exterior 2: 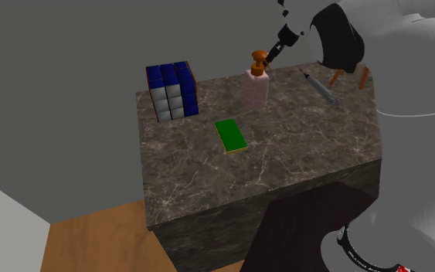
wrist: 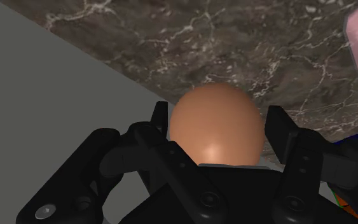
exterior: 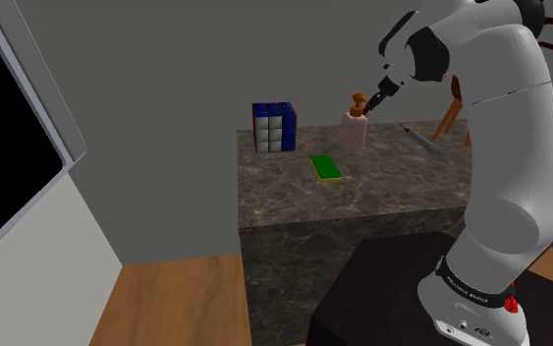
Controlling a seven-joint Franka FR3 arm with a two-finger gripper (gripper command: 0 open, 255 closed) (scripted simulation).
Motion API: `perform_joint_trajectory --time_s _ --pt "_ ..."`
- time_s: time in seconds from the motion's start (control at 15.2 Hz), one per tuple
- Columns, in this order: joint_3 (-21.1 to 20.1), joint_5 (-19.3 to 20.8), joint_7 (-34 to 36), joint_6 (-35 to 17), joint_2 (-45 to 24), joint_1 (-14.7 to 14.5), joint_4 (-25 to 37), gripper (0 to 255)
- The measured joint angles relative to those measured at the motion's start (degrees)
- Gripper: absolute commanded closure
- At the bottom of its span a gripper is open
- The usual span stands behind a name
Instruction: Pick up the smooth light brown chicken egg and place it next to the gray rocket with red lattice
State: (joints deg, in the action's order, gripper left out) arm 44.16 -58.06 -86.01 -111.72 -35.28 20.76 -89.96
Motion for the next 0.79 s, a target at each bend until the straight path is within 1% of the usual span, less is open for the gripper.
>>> perform_joint_trajectory --time_s 0.46,0.79 --pt "-1.5 -2.4 -2.9 -2.6 -2.3 0.7 -1.6 255" --pt "-1.7 -2.9 -3.4 -3.1 -2.8 0.8 -1.9 255"
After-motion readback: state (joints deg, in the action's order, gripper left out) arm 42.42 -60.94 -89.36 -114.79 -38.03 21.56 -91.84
